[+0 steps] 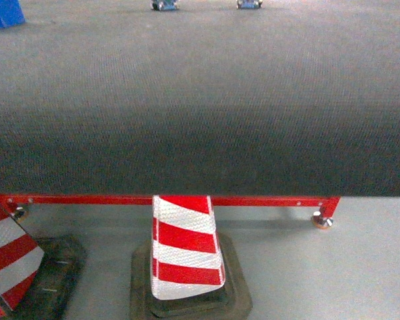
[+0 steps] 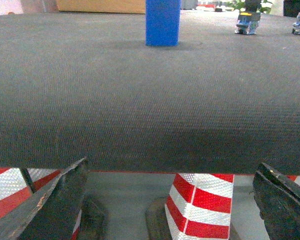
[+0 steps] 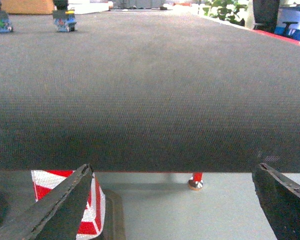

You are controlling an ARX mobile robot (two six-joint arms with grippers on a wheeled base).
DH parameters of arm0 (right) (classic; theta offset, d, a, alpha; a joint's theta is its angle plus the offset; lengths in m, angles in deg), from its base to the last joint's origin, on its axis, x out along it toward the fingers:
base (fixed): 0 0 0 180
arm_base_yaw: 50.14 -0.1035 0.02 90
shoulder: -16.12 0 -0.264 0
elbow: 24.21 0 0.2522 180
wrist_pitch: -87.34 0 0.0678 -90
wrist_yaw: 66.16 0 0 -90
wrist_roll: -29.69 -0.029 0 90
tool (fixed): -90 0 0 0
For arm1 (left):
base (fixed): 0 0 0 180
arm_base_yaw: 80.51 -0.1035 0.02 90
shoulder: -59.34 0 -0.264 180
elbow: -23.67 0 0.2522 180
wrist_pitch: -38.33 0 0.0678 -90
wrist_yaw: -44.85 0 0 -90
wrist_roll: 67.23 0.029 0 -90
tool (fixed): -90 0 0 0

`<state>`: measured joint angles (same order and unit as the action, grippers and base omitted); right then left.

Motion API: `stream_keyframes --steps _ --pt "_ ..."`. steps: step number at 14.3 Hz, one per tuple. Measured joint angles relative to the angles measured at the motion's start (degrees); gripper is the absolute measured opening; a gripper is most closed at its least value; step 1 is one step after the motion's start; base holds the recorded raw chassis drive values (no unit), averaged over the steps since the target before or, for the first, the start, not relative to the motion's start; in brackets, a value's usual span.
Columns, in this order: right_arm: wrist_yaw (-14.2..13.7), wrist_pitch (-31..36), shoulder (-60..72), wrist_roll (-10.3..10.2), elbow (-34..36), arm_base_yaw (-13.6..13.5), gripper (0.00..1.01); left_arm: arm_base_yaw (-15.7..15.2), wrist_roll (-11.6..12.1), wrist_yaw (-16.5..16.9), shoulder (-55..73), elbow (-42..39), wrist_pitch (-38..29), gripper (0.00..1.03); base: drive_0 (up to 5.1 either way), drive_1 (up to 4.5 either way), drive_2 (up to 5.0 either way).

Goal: Pick blue part to blue bin on bottom shelf

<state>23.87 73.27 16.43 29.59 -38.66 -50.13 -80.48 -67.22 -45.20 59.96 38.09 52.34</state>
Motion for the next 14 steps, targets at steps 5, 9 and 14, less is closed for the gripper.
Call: stream_keyframes --steps 5,9,14 --pt "-0.1 0.0 0.0 -0.1 0.0 0.0 0.98 0.0 0.0 0.0 0.0 0.0 0.0 0.98 0.0 0.0 0.0" --pt "-0.1 0.0 0.0 -0.1 0.0 0.0 0.98 0.0 0.0 0.1 0.0 0.0 0.0 0.98 0.0 0.0 0.0" --pt "-0.1 0.2 0.0 -0.1 0.0 0.0 0.98 0.0 0.0 0.1 0.0 0.0 -0.1 0.98 0.0 0.0 0.0"
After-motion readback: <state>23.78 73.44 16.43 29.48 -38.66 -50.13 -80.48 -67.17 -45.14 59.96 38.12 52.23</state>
